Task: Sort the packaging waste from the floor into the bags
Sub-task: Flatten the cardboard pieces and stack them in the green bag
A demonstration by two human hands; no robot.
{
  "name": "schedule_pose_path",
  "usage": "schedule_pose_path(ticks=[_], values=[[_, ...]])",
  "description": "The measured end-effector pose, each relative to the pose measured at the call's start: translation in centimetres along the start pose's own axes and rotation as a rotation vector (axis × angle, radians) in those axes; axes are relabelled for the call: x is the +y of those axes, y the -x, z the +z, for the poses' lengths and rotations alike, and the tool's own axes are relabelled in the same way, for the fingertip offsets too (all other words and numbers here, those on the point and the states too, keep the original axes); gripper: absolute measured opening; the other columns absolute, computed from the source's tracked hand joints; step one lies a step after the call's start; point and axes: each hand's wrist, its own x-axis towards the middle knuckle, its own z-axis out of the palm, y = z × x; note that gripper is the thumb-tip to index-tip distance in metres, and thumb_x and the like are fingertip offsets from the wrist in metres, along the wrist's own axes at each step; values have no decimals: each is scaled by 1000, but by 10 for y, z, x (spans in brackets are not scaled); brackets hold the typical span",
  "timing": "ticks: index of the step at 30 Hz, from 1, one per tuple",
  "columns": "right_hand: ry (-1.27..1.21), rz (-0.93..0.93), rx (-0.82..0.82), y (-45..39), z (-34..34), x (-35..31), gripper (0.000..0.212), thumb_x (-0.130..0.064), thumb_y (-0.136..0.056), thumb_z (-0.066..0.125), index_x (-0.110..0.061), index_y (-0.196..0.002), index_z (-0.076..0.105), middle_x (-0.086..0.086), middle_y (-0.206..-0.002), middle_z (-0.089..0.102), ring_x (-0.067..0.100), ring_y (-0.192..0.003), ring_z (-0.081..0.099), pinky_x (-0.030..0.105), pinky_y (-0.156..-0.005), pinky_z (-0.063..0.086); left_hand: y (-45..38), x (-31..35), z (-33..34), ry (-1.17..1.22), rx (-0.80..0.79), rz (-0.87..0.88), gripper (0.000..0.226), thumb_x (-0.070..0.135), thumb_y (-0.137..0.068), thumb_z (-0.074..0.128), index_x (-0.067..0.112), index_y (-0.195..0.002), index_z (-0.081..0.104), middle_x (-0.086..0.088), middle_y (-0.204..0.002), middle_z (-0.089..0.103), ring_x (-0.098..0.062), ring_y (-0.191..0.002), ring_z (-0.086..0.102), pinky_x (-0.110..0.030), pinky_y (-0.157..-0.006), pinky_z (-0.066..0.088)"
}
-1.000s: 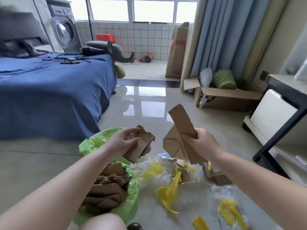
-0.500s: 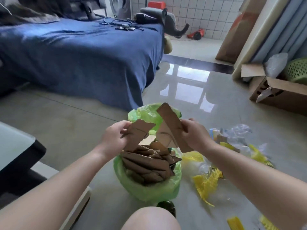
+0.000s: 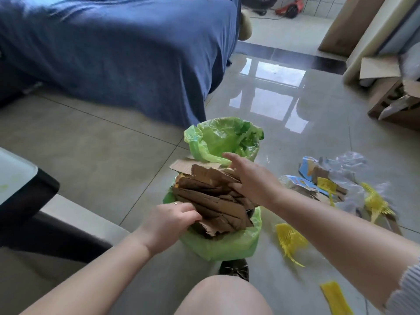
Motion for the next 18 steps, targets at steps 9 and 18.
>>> schedule_pose_path(ticks=[9, 18], values=[[112, -32, -150, -14, 10, 6, 39, -3, -86, 51, -24, -119, 59, 0, -114, 66, 25, -102, 61, 31, -79, 50, -12, -1, 28, -133, -101, -46, 25, 23, -67, 49, 30, -76, 71, 11, -67, 68, -11, -55, 65, -16, -38, 41], [122, -60, -249, -32, 27, 17, 21, -11, -84, 53, -22, -100, 62, 0, -96, 67, 25, -88, 61, 36, -75, 53, -12, -1, 40, 20, -120, -70, 26, 33, -81, 51, 27, -102, 66, 5, -95, 70, -20, -83, 67, -25, -58, 54]])
